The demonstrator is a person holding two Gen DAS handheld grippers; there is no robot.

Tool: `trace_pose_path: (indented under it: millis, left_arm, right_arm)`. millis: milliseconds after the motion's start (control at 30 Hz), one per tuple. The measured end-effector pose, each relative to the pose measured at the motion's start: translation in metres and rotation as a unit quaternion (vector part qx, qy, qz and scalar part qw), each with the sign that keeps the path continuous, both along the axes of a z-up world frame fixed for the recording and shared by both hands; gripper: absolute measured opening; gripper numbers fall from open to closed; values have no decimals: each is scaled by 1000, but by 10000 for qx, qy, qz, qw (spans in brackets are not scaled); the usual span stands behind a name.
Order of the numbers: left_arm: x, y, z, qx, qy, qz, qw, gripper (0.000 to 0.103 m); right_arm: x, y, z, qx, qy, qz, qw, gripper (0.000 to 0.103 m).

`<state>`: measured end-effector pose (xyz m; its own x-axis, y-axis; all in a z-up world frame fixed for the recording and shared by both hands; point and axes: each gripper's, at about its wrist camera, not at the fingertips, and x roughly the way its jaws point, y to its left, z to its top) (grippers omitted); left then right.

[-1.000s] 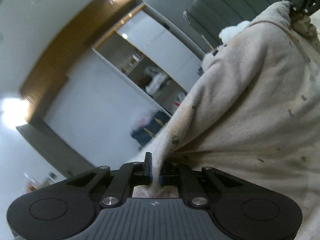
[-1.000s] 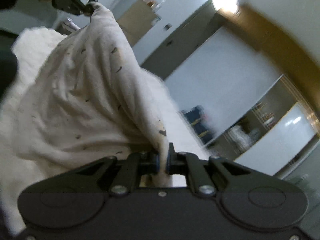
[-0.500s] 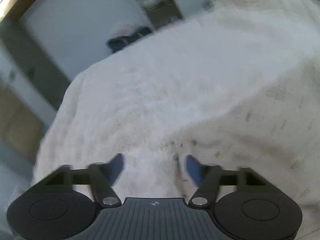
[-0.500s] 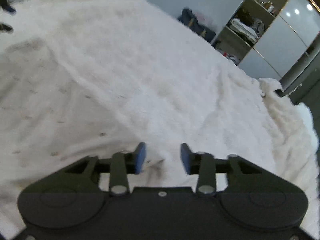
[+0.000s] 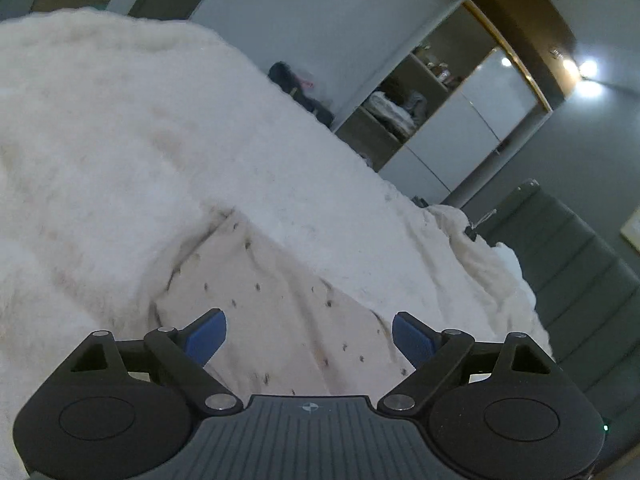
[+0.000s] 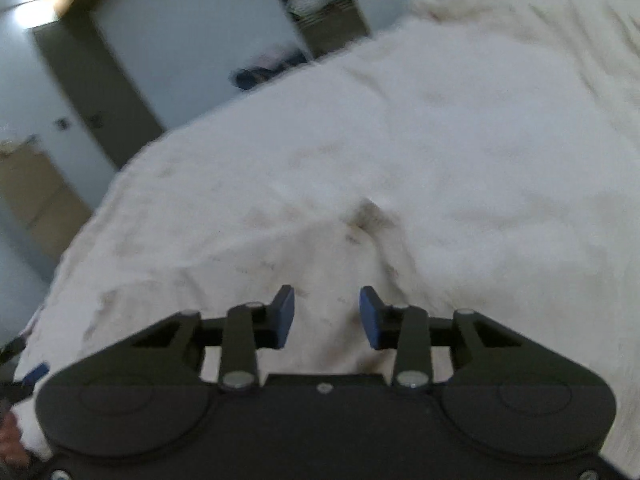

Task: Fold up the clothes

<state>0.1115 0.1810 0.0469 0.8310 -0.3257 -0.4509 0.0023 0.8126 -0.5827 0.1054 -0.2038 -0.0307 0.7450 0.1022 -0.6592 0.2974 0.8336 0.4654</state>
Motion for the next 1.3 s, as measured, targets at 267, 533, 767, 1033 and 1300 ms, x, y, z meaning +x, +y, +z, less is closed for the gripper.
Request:
trace_pose_path:
  millis: [267,533,767,1033,1300]
  left_arm:
    - [12,-20,9,722,-90,-570,9957,87]
    - [105,-193,71,1279,-241,-2425,9614,88]
    - [205,-409,45,2706,783,-3733,8839,35]
    - [239,-495,-9,3708,1408,-3809,8352,23]
    - [246,-527,-26,4524,1102,-3688,8044,2]
  right_arm:
    - [-9,-5,-26,356,97,-90,9993,2]
    - [-28,-16,-30,657,-123,-279,9974,11]
    - [-24,-27,-58,1571,-76,-519,9862,47]
    - [-13,-34,-75,2011,118,-735,9767,9]
    - [-29,-28,-58,1632,-243,-724,9836,2]
